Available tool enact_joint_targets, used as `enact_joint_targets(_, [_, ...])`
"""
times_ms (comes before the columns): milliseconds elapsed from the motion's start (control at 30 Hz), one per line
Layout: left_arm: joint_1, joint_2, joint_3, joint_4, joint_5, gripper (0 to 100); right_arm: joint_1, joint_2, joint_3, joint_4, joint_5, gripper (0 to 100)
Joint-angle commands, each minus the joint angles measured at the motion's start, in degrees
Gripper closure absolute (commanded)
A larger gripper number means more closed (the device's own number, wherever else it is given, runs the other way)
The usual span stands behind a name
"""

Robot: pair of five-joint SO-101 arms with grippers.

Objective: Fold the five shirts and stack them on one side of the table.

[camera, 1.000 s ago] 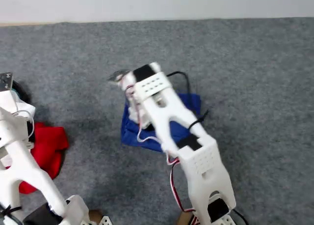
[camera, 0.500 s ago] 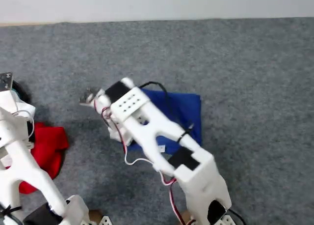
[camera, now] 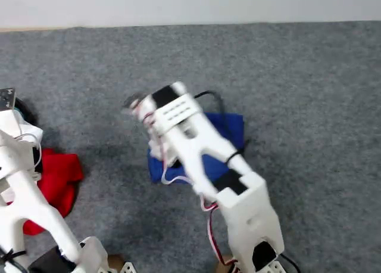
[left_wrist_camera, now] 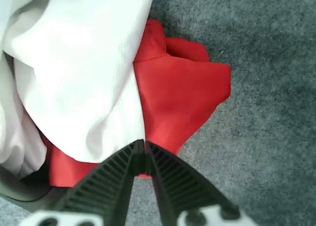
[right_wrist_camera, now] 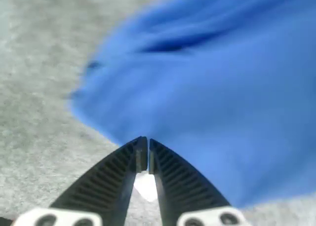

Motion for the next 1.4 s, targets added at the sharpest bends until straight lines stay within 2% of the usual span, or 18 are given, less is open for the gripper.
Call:
enact_joint_targets(0, [0.18,-1.85,-0.22,-0.79,0.26,99,-5.76,2.24,-0.88,1.98,0.53,98.8])
enact_joint_targets(167, [0.18,-1.85,-0.22,-0.79,0.26,99,-6.46,4.26,-3.34,1.54,0.62,98.8])
enact_joint_targets(400, [0.09,-1.85,-0.22,-0.79,0.26,99,1.80,0.92,-19.16,1.45,0.70,98.8])
enact_joint_targets(633, [0.09,-1.85,-0.22,-0.79,0.26,99,8.75,6.90,-28.22,-8.57,0.70,98.8])
enact_joint_targets(833, [-0.09,-1.85,-0.13,-0.79,0.26,99,9.01,13.93,-33.23,-11.91,0.70,98.8])
enact_joint_targets(1067, [0.09,-1.85,2.33,-2.55,0.26,99,9.10,24.66,-38.59,-20.79,0.70,98.8])
enact_joint_targets(1200, [-0.09,-1.93,2.86,-2.73,0.18,99,9.63,25.89,-45.80,-15.78,0.70,98.9])
enact_joint_targets(1367, [0.18,-1.93,2.51,-2.81,0.18,99,10.95,24.66,-58.64,-2.51,0.62,98.9])
